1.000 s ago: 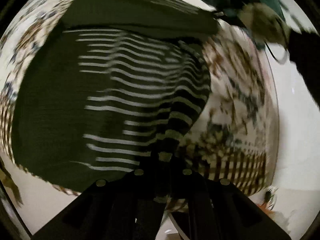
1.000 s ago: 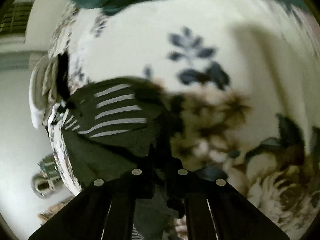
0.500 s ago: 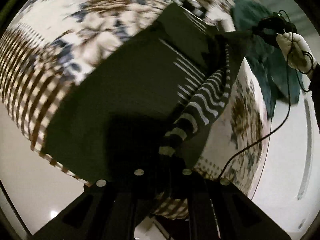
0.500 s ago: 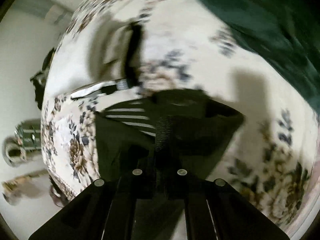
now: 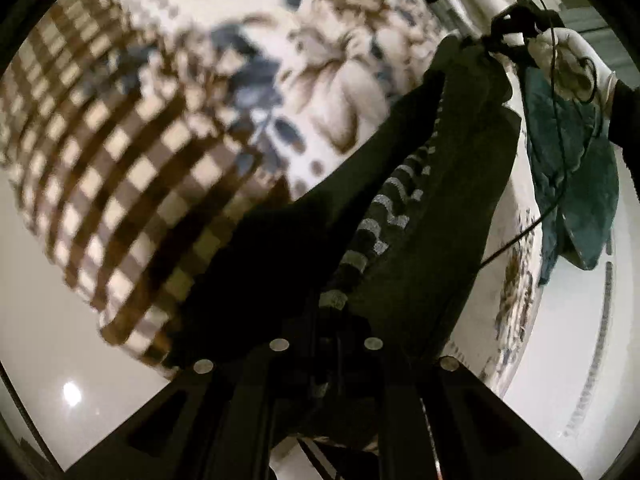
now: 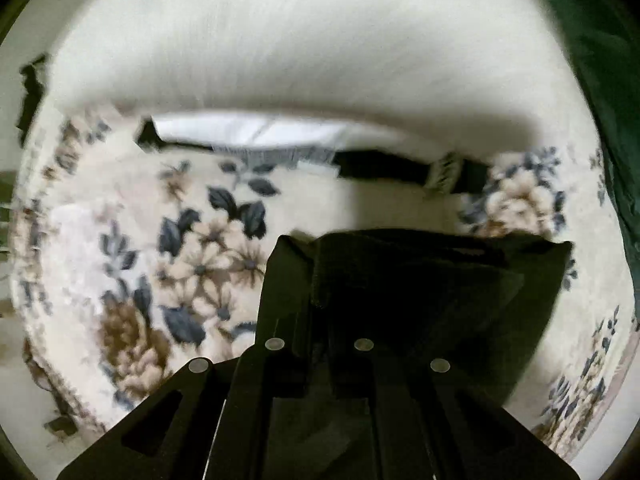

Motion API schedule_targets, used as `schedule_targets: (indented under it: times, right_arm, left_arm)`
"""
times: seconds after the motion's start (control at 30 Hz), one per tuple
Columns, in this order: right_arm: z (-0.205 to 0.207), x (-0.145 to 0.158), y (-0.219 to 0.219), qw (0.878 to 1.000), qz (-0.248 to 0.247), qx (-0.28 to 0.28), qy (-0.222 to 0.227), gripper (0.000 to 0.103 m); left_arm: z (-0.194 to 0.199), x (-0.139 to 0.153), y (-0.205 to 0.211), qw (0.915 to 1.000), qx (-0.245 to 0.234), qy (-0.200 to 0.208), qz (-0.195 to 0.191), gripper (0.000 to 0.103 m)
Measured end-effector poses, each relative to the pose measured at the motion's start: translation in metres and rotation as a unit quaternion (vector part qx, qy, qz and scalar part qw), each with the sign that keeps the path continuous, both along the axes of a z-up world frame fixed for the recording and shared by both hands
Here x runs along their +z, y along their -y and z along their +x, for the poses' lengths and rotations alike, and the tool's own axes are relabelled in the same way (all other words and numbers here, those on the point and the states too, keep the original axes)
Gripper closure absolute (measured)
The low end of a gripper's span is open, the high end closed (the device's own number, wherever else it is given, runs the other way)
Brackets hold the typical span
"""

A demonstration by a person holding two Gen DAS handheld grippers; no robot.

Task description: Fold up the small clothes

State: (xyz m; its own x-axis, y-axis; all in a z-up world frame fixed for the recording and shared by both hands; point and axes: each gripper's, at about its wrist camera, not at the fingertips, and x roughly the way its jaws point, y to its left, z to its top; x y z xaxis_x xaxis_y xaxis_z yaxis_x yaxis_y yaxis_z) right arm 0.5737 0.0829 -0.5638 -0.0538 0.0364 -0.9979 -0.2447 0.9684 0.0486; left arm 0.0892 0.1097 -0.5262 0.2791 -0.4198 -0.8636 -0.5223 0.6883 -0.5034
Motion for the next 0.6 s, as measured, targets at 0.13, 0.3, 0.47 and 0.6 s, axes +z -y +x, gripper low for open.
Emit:
schedule_targets:
  times: [0.13,0.3,0.47,0.6]
  right_arm:
    - [-0.021,-0.005,0.008,0.999,0.024,-0.012,-0.02,0.08]
    - [-0.107,0.022,0.048,0.997,0.057,0.027,-0.034,0.05]
    - [-0.234,0.018,0.128,0.994,0.072,-0.014,-0.079,0.048]
    - [-0.323,-0.007,0.185,0.986,0.074,-0.086,-0.121,0.048]
  left_arm:
    - [-0.014,-0.022,-0.028,0.9987,0.014,-0.035,-0.035,0.072]
    - [-0.044,-0.014,-0.066,0.9976,0.026,-0.042,-0.048,0.046]
    - [-0.027,0.001,-0.06,0.9981,-0.031,-0.026,-0.047,0.043]
    - [-0.001,0.001,-0.027,0.996,-0.08,-0.018,-0.036,0.043]
